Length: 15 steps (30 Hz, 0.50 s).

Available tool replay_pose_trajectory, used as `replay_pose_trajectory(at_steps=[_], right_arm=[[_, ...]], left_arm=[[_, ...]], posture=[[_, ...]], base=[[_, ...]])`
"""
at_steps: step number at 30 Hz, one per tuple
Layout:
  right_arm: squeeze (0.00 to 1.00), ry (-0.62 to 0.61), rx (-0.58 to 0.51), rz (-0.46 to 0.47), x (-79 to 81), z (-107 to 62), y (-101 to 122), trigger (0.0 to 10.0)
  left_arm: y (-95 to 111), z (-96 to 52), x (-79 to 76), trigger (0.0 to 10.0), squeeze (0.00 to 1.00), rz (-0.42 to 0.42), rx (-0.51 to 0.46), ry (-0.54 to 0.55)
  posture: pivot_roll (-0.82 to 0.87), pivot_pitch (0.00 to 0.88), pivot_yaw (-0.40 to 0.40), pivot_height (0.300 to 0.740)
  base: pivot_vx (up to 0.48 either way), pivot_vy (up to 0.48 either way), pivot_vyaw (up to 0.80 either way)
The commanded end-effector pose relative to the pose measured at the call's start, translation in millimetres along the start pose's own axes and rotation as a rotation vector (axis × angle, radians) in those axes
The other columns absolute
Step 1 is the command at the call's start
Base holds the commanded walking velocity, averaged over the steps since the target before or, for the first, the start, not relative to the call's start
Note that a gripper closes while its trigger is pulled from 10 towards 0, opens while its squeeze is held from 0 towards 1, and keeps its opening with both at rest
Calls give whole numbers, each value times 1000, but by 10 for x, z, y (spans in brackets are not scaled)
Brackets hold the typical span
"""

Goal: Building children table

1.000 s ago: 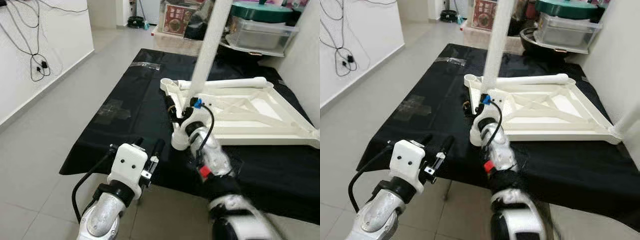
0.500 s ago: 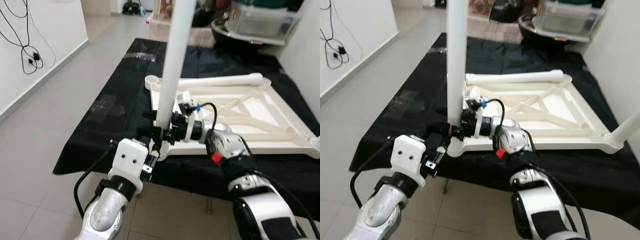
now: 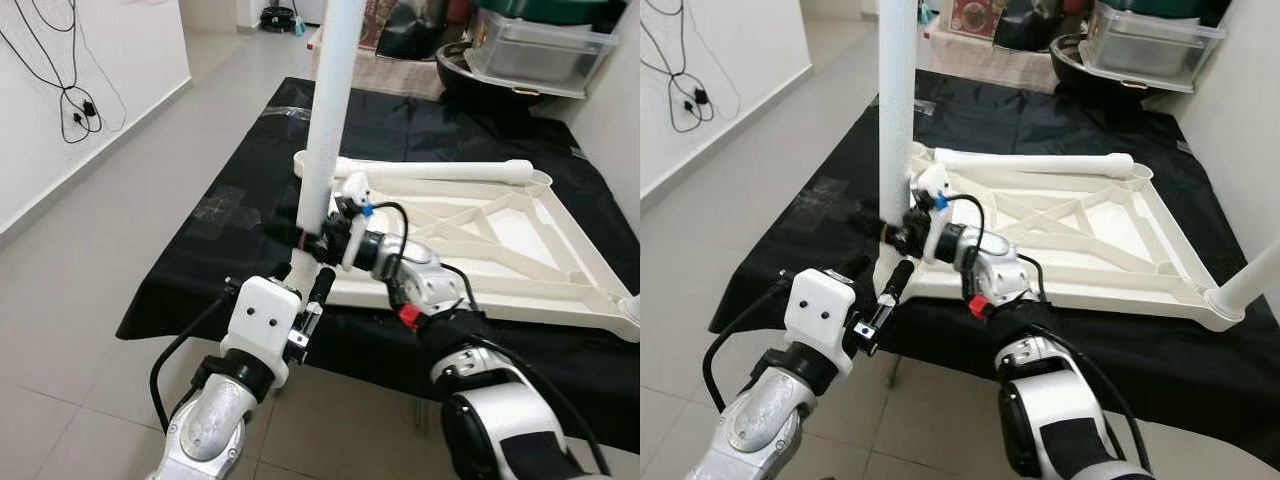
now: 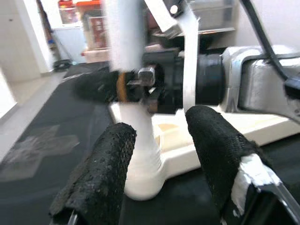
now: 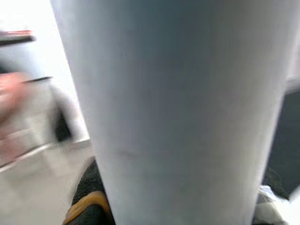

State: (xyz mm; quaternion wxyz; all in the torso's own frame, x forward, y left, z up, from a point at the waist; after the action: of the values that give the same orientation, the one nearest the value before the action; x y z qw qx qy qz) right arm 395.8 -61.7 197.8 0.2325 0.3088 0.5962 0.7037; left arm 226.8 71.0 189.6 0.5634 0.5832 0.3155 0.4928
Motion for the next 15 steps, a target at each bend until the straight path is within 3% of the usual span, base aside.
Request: replay_pose_trajectory(at_steps=[1, 2, 4, 5, 7, 10, 13, 14, 15], right_arm=[[0, -386, -12, 30, -375, -178, -77, 0], [0, -386, -12, 30, -375, -178, -77, 0], [0, -713, -4, 7, -601, -397, -162, 0], [0, -713, -4, 7, -601, -397, -162, 0], [0, -933, -12, 27, -683, -596, -240, 0], [0, -988, -19, 37, -685, -647, -257, 0], [0, -960, -65, 90, -598, -538, -206, 0], [0, -915, -113, 69, -536, -452, -116, 10000], [0, -915, -113, 69, -536, -452, -116, 10000]], left_arm=[[13, -4, -7, 10000, 0, -3, -5, 1], [13, -4, -7, 10000, 0, -3, -5, 1], [30, -14, -5, 10000, 0, -1, -8, 2], [30, -14, -5, 10000, 0, -1, -8, 2], [70, -21, 2, 10000, 0, 2, -17, 7], [89, -24, 7, 10000, 0, 4, -22, 10], [111, -53, 38, 10000, 0, 9, -25, 21], [95, -62, 41, 10000, 0, 9, -19, 25], [95, -62, 41, 10000, 0, 9, -19, 25]], posture=[[152, 68, -95, 740], [152, 68, -95, 740], [152, 64, -95, 740], [152, 64, -95, 740], [155, 62, -94, 740], [157, 61, -94, 740], [157, 58, -91, 740], [162, 53, -95, 740], [162, 53, -95, 740]], base=[[0, 0, 0], [0, 0, 0], [0, 0, 0], [0, 0, 0], [0, 0, 0], [0, 0, 0], [0, 0, 0], [0, 0, 0], [0, 0, 0]])
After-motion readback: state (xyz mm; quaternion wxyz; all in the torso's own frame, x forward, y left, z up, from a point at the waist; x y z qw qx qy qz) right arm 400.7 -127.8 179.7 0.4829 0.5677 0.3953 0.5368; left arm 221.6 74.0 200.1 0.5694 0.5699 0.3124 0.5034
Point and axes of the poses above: a point about 5 cm out from each wrist's last joint towards the gripper, its own z axis pointing out of the wrist towards the gripper, its own y axis along the axis of the wrist's last joint, x = y × z, the point moved 2 cm from there along z, pointing out of the wrist towards the gripper, and after that the axes turned 5 degrees about z, right-handed, at the moved point
